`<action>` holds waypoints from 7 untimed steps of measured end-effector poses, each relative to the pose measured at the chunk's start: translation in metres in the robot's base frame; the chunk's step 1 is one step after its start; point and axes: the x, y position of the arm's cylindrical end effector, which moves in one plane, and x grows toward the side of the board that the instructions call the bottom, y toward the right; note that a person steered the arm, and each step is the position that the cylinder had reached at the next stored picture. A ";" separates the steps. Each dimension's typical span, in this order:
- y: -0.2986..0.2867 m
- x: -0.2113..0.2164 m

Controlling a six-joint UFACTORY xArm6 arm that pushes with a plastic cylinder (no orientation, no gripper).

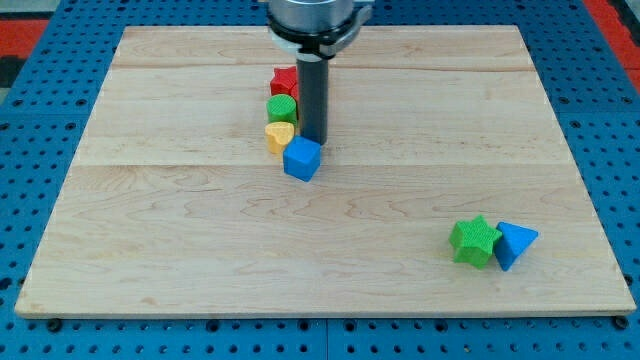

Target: Push the blue cube towards the bottom side of the board

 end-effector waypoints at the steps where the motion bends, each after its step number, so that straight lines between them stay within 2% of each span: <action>1: -0.012 0.026; 3: -0.013 0.095; 4: -0.042 0.112; 7: -0.074 0.186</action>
